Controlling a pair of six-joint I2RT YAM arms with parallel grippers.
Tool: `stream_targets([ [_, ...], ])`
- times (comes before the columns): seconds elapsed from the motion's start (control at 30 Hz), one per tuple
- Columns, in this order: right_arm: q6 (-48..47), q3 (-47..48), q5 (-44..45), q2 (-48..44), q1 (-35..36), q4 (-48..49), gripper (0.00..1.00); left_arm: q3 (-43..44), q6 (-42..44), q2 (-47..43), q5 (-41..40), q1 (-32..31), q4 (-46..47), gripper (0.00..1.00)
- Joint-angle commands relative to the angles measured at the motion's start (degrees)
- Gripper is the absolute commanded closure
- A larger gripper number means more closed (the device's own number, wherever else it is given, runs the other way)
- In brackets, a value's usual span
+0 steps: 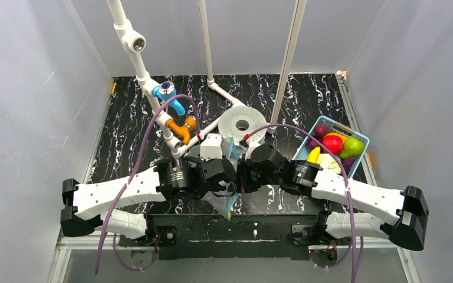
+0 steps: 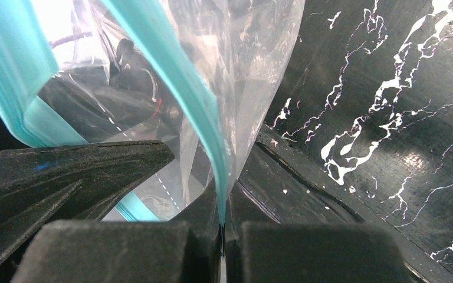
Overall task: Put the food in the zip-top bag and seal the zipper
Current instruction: Open the zipper of the food storage bag at the center of the board.
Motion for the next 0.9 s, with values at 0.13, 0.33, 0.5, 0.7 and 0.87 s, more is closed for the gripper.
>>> stream_targets([
  [0.13,-4.0,2.54,-2.59,1.44,-0.3,1.34,0.99,1.18,4.28,-0.91,-1.77,0.2,-5.08,0.95],
  [0.33,-9.54,-2.24,-1.98,-0.1,-4.28,-1.17,0.99,1.16,3.37,-4.69,-3.28,0.26,-7.46,1.0],
  [0.5,-13.73,-0.06,-2.93,0.0,-5.59,-6.29,0.96,-2.47,1.56,-5.9,-1.13,0.58,-2.05,1.0],
  [0.7,-17.15,6.19,-3.37,-1.59,-5.56,-10.85,0.72,-1.65,-3.75,-1.64,-2.17,0.61,-2.76,1.0],
  [0.87,-19.55,9.93,-1.96,-5.18,-5.56,-13.17,0.5,-1.1,-4.92,1.44,-2.87,0.62,-2.65,1.0],
])
